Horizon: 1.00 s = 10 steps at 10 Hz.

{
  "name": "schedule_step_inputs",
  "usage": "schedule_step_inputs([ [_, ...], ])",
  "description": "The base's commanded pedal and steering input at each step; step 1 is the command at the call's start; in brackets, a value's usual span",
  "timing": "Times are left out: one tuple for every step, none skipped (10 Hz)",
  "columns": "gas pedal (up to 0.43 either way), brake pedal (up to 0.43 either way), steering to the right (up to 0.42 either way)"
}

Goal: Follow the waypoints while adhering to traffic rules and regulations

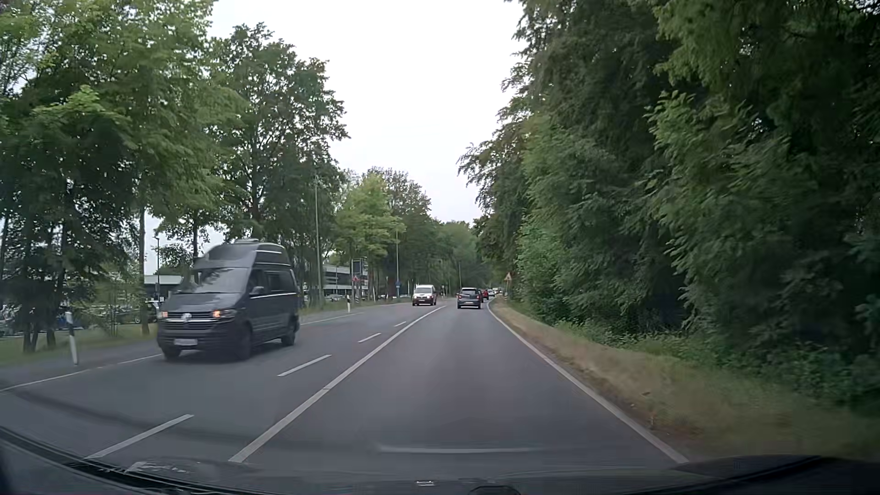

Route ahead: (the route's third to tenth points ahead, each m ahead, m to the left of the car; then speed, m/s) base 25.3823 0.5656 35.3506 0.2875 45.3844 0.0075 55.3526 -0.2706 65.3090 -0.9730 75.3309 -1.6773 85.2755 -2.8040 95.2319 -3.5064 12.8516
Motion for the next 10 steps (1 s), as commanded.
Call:
schedule_step_inputs([
  [0.177,0.0,0.004],
  [0.169,0.0,0.004],
  [0.169,0.0,0.004],
  [0.169,0.0,0.004],
  [0.169,0.0,0.004],
  [0.169,0.0,0.005],
  [0.169,0.0,0.006],
  [0.169,0.0,0.006],
  [0.169,0.0,0.005],
  [0.169,0.0,0.006],
])
